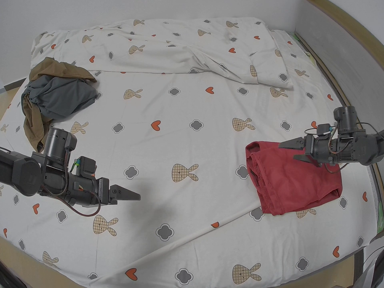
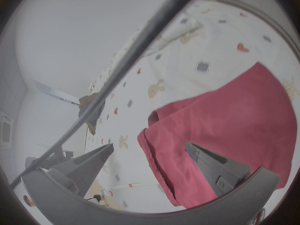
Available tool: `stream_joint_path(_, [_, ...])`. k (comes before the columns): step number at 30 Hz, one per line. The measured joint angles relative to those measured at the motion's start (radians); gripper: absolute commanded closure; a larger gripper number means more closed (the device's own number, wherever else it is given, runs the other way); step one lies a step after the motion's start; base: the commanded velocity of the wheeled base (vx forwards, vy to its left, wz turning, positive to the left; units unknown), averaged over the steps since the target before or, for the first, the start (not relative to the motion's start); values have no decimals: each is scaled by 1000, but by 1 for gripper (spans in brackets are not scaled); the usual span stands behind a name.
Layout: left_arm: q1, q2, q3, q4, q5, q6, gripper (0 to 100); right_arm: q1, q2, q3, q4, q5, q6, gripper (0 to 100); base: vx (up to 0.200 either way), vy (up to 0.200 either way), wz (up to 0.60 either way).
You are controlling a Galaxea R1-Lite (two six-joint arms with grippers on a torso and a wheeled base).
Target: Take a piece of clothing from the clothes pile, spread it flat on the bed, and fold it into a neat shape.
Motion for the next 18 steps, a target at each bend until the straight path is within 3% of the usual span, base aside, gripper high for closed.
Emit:
stream_joint_path(6, [0,-7,1,0,0,0,0,-56,-156,47,38,-2,-38,0,0,0,0])
stream_joint_path(12, [0,-26,-4,3,14,-2,0,-127,-275,140,88,-3,-131,0,0,0,0])
stream_joint_path(18, [-7,-53,-8,3,153,-10,0,-157,-360,228,96,-3,-149,0,0,0,0])
